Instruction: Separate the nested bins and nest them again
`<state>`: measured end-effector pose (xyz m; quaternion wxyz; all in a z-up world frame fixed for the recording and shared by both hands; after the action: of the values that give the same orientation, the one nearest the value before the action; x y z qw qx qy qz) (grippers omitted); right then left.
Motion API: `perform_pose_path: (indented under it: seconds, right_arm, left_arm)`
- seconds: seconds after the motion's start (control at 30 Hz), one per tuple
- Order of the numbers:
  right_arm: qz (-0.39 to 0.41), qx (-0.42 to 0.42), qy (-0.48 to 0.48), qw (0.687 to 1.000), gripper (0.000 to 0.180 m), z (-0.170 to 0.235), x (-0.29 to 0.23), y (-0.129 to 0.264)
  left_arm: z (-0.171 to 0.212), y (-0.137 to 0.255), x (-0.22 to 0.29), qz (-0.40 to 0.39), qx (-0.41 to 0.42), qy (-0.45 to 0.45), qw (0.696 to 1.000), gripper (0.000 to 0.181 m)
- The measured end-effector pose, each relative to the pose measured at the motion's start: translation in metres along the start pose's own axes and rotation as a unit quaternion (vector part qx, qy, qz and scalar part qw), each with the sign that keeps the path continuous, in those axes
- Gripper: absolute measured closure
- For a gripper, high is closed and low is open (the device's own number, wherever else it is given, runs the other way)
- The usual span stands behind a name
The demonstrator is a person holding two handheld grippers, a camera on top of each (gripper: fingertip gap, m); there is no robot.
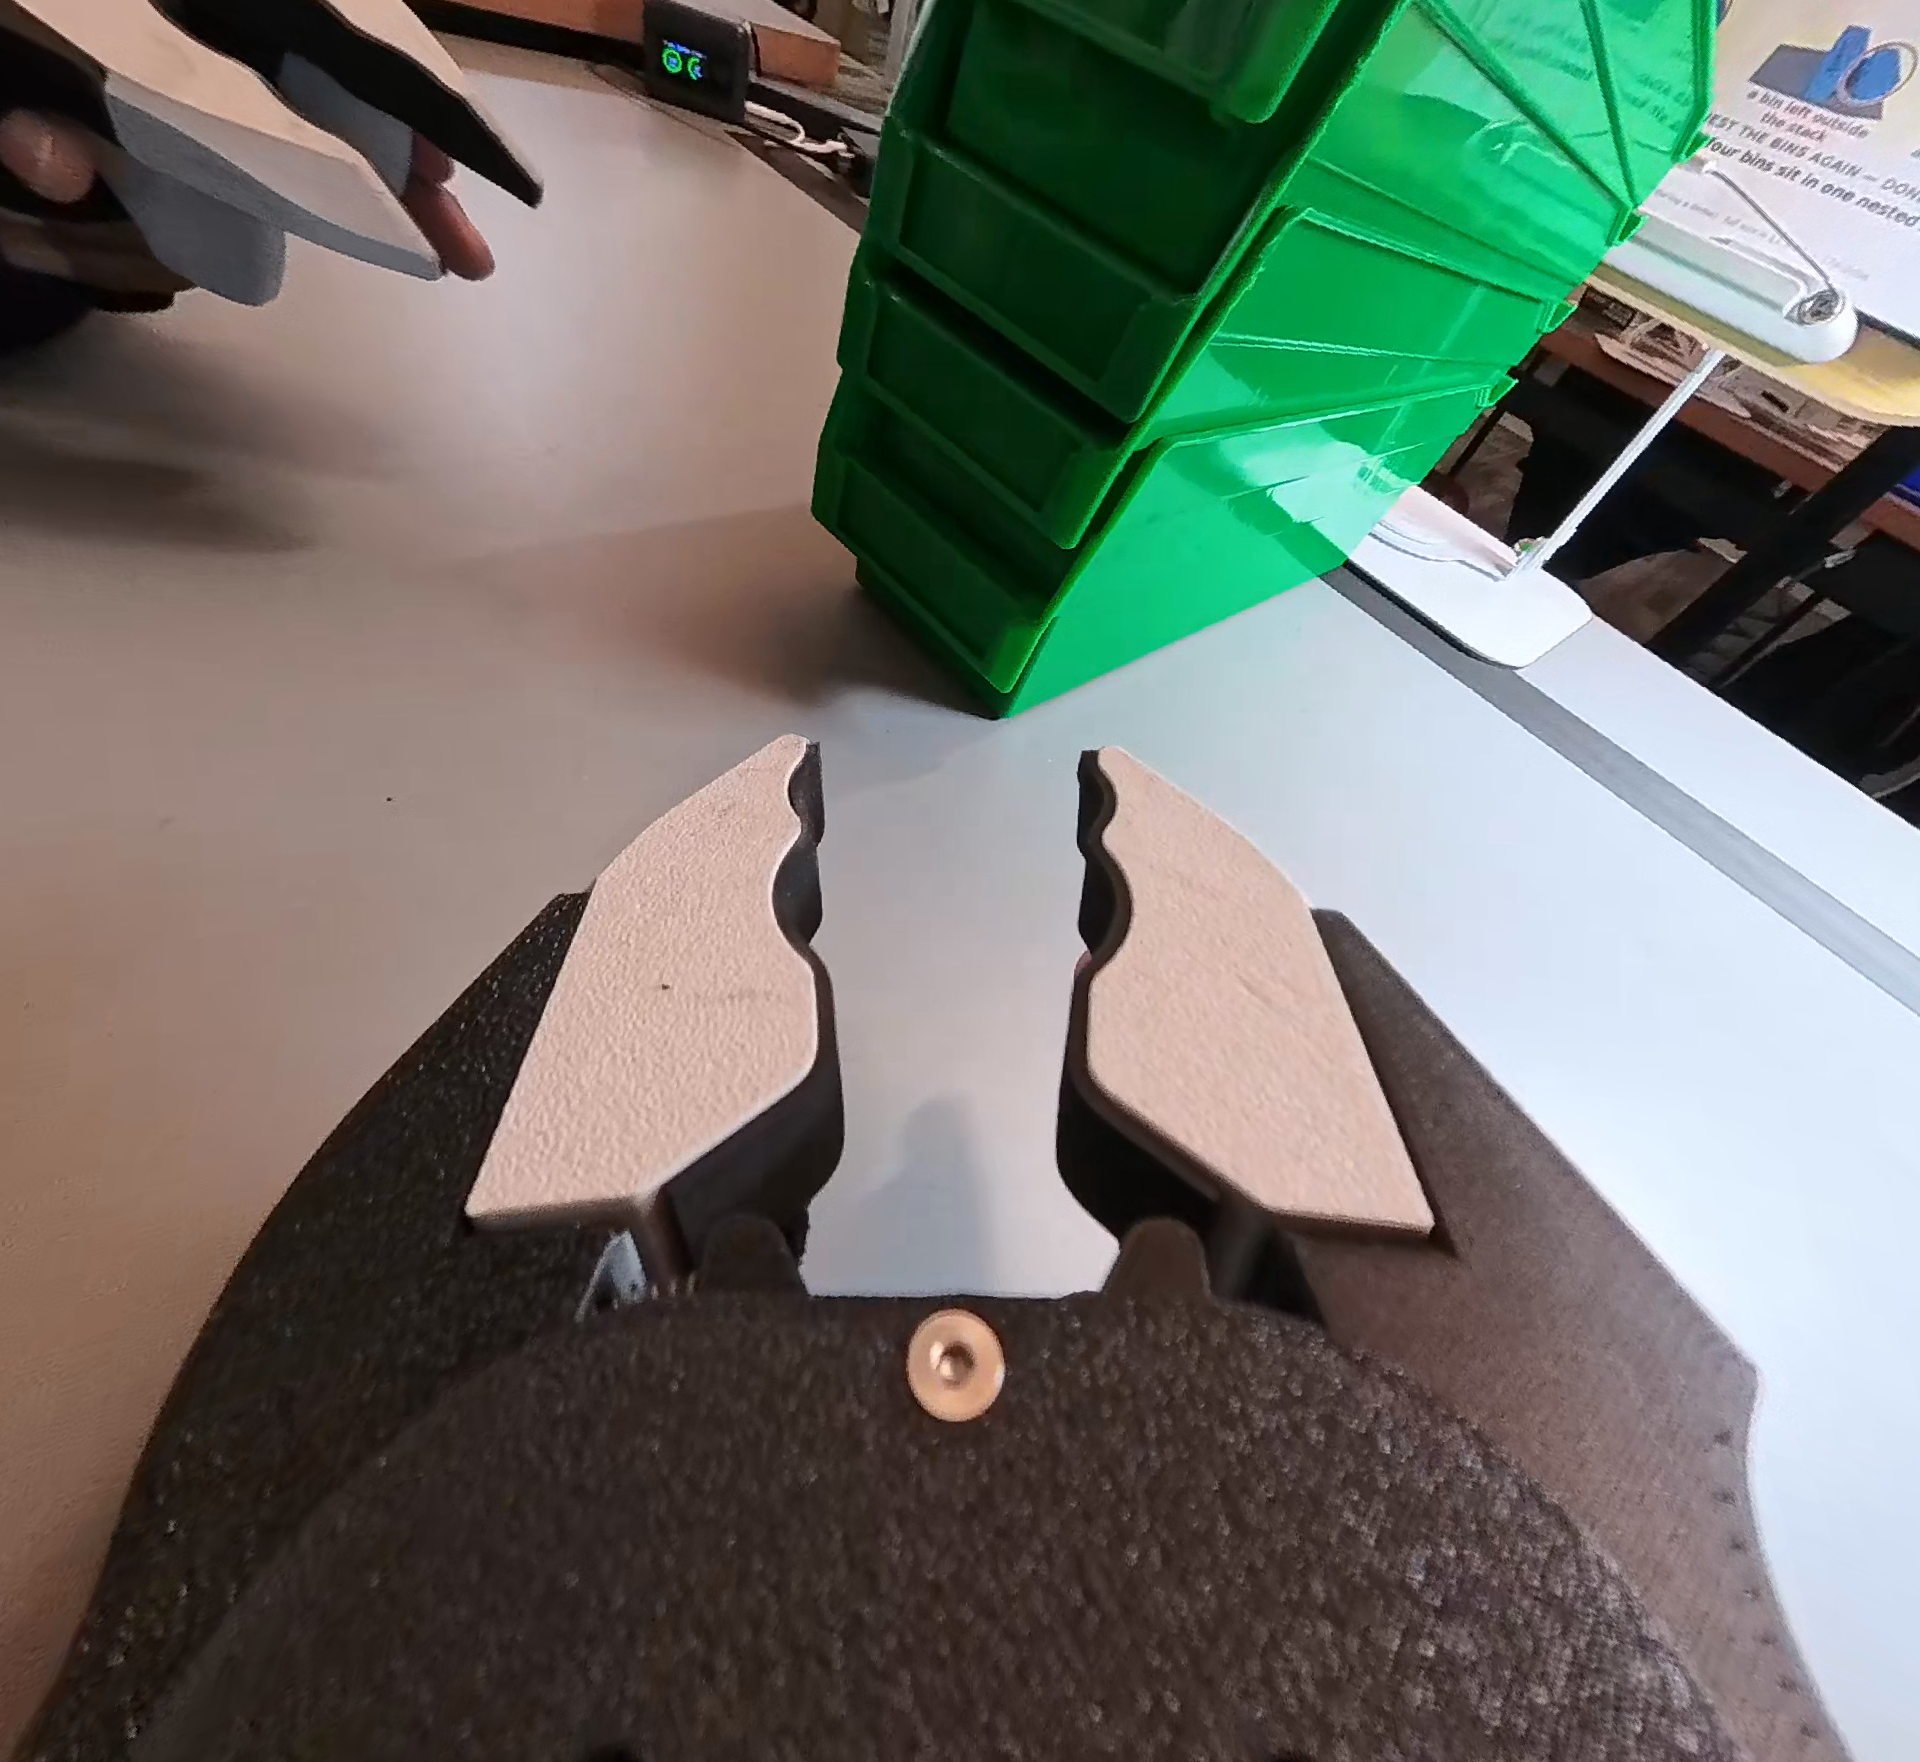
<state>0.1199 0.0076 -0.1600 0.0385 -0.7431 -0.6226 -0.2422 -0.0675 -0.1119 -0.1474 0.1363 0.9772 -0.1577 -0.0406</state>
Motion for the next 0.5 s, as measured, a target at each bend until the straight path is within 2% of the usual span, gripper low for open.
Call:
perform_pose_path:
  seconds: [0.2,0.5]
  right_arm:
    - [0.009,0.005,0.002,1.000,0.133,-0.003,0.001,0.002]
    - [0.035,0.006,-0.030,0.999,0.121,-0.003,0.013,0.005]
  left_arm:
    - [-0.007,0.003,0.001,-0.002,0.022,0.000,1.000,0.153]
    - [-0.017,0.008,-0.006,-0.030,0.040,0.003,0.999,0.150]
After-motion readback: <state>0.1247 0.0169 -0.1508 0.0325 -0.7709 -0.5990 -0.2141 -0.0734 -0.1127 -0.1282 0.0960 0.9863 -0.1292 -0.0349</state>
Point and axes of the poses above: each gripper's, where its closed fingertips meet, y back along the fingers, z out of its underside, x = y × z across the jaws, the point moved 3 cm from there along y, back along the fingers, and after that the axes turned 8 degrees about y, right-handed, at the moved point
